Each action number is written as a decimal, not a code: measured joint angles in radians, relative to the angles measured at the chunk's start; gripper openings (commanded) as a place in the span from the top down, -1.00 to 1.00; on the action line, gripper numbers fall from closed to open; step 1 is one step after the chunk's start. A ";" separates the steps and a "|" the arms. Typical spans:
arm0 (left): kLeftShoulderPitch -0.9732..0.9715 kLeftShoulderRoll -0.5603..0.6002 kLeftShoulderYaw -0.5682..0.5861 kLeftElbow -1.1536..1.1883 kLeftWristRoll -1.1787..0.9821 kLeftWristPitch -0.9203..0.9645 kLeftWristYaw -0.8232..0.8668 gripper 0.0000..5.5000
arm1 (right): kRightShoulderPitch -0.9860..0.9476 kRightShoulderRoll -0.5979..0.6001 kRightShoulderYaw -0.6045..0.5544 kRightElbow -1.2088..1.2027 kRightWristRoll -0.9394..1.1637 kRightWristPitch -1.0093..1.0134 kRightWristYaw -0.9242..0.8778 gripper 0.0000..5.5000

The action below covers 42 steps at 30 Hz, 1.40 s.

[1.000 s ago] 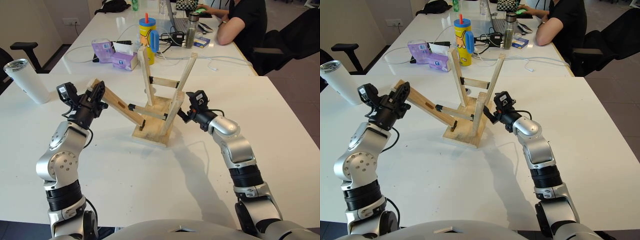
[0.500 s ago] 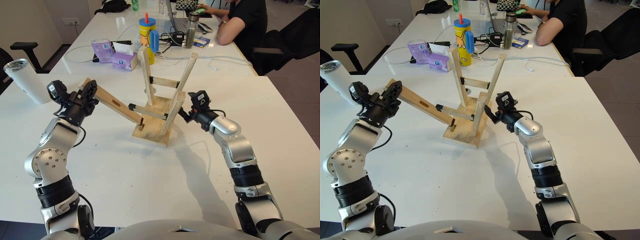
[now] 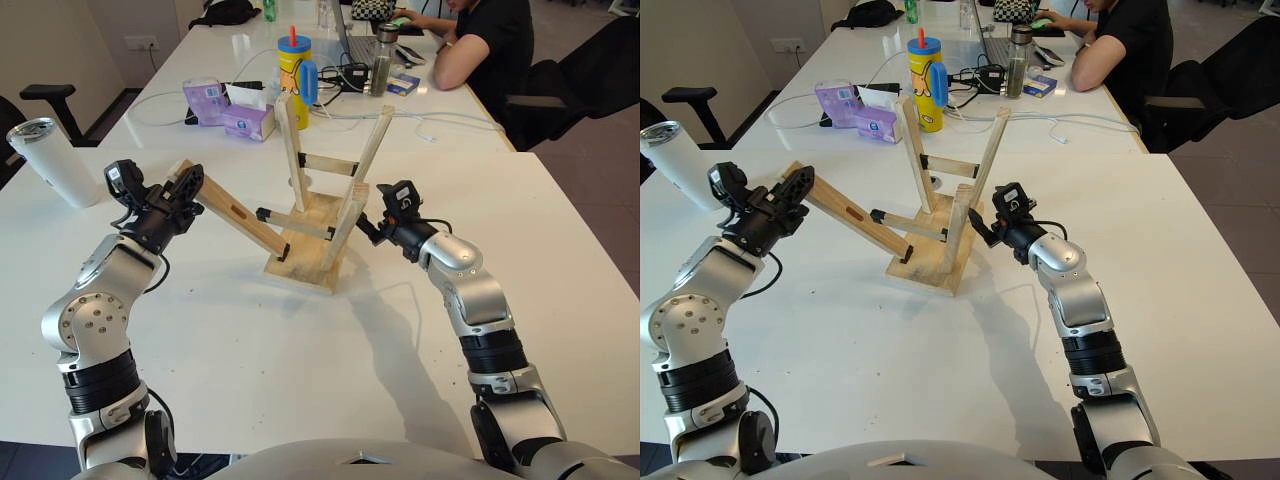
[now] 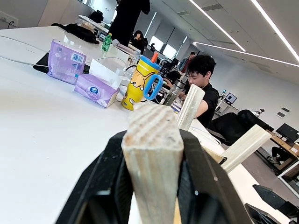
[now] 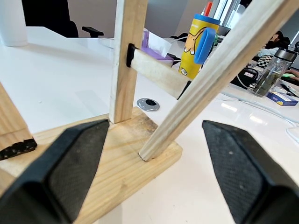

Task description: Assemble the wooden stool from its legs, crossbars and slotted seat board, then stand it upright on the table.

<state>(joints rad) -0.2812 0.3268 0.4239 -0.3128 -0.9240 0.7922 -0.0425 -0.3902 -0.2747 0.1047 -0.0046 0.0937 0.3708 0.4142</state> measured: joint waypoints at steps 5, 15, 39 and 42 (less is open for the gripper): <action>0.000 0.006 0.008 0.000 -0.015 0.011 0.004 0.63 | 0.000 0.000 0.000 0.000 0.000 0.000 -0.001 -0.34; 0.014 0.012 0.030 0.004 -0.052 0.034 0.008 0.63 | 0.000 0.001 -0.002 0.000 0.000 0.000 -0.001 -0.34; 0.002 0.081 -0.228 -0.085 0.211 -0.087 -0.050 0.63 | -0.004 0.003 0.013 -0.117 0.022 0.005 0.044 -0.34; -0.006 0.081 -0.232 -0.075 0.218 -0.087 -0.057 0.63 | -0.018 0.010 -0.029 -0.158 0.104 0.021 0.067 -0.34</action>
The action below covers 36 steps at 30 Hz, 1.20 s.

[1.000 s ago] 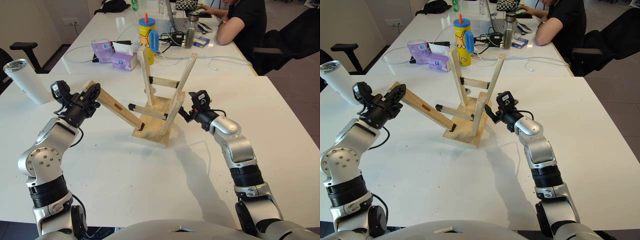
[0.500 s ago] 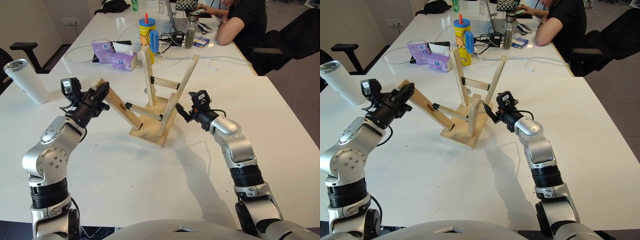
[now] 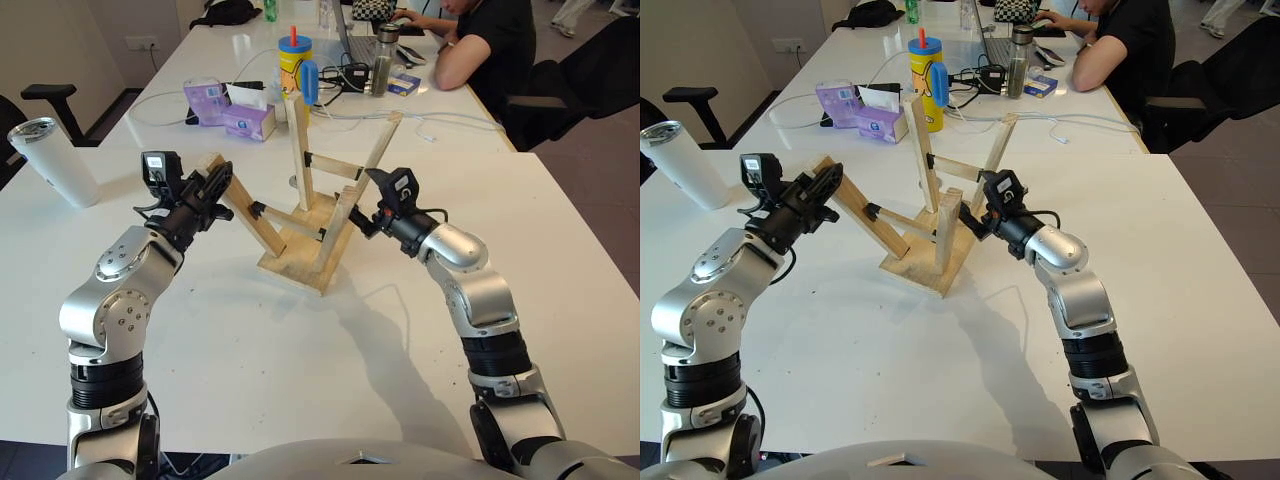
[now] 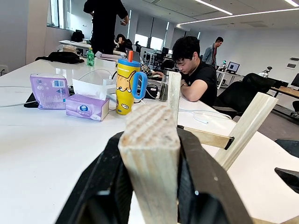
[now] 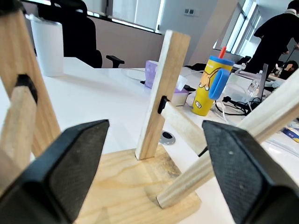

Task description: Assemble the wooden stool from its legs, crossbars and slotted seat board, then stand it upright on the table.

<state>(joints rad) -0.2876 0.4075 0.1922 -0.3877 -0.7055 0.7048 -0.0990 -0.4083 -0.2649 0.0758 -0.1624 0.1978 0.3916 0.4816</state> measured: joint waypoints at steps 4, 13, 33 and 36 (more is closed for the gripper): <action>-0.007 0.001 -0.003 0.010 0.003 -0.001 -0.006 0.63 | -0.076 0.039 -0.157 -0.021 0.189 0.092 -0.034 -0.34; -0.007 0.001 -0.005 0.015 0.010 -0.009 -0.012 0.63 | -0.163 -0.083 -0.317 -0.110 0.761 0.471 0.144 -0.34; -0.010 0.001 -0.015 0.018 0.017 -0.015 -0.013 0.63 | -0.051 -0.187 -0.023 -0.147 0.476 0.323 0.276 0.14; -0.011 0.001 -0.016 0.020 0.021 -0.017 -0.013 0.63 | -0.051 -0.189 -0.011 -0.150 0.446 0.294 0.280 0.17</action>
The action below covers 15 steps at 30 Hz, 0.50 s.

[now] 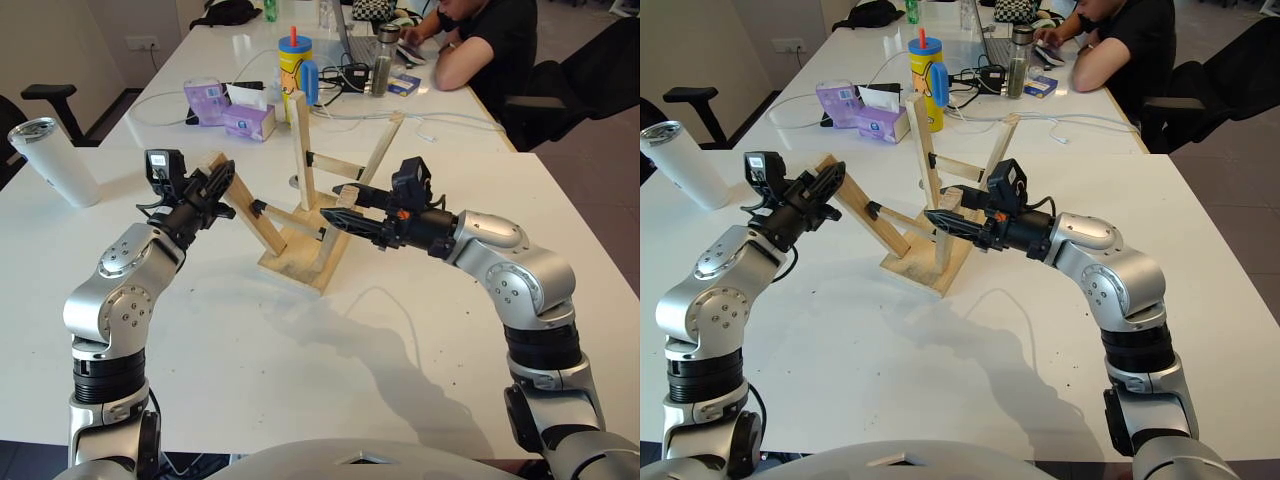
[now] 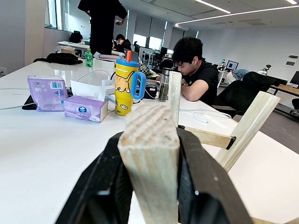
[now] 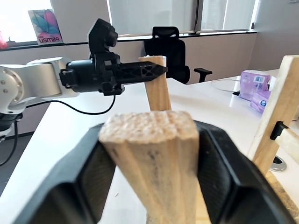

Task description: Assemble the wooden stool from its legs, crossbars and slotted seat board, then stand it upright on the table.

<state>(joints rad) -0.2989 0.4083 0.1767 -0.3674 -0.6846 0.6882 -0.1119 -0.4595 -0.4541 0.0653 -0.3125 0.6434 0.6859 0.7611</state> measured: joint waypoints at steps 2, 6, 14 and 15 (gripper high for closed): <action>0.000 0.000 0.000 0.001 0.001 -0.001 -0.001 0.63 | 0.000 -0.005 0.011 -0.001 -0.014 -0.018 0.004 0.18; -0.003 0.000 0.002 0.007 0.001 -0.003 -0.007 0.63 | 0.000 -0.022 0.027 -0.008 -0.039 -0.041 0.020 0.20; -0.010 -0.009 0.013 0.025 -0.003 -0.002 -0.020 0.63 | 0.000 -0.056 0.048 -0.008 -0.051 -0.068 0.047 0.22; -0.010 -0.009 0.013 0.028 -0.003 -0.002 -0.021 0.63 | 0.000 -0.060 0.051 -0.008 -0.052 -0.072 0.049 0.22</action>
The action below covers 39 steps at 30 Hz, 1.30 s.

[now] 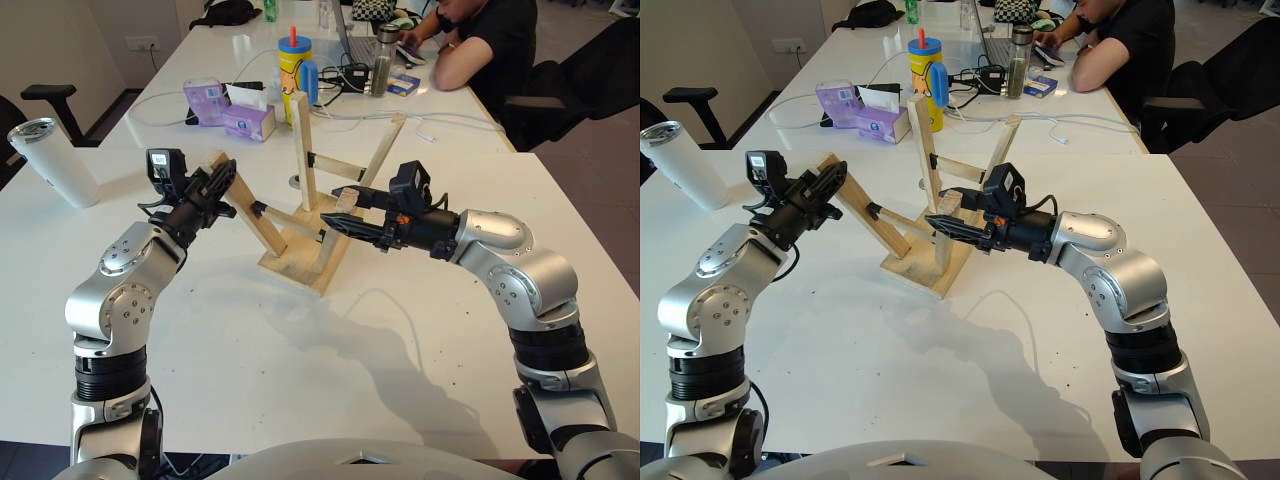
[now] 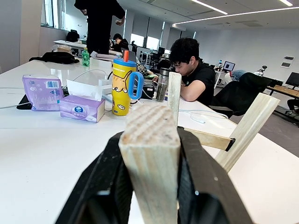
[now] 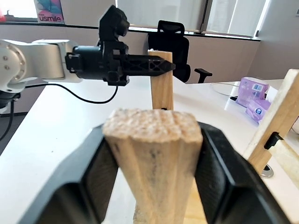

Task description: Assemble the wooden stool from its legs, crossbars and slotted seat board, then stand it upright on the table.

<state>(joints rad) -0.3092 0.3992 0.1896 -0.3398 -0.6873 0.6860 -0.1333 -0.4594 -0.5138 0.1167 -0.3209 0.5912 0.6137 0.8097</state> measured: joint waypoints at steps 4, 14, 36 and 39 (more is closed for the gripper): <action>-0.001 0.000 0.002 0.007 0.000 -0.002 -0.007 0.63 | -0.003 -0.009 0.013 -0.002 -0.025 -0.022 0.008 0.24; -0.002 0.000 -0.004 0.000 0.007 -0.007 -0.009 0.63 | -0.030 -0.054 0.063 -0.013 -0.073 -0.054 0.021 0.24; 0.076 0.068 -0.287 0.017 0.376 -0.126 -0.042 0.02 | -0.075 -0.115 0.114 -0.002 -0.070 -0.041 0.024 0.24; 0.067 0.056 -0.304 0.056 0.422 -0.167 -0.051 -0.12 | -0.076 -0.115 0.114 0.003 -0.070 -0.038 0.016 0.24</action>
<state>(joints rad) -0.2420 0.4556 -0.1149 -0.2841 -0.2655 0.5187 -0.1844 -0.5351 -0.6284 0.2304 -0.3182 0.5208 0.5762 0.8257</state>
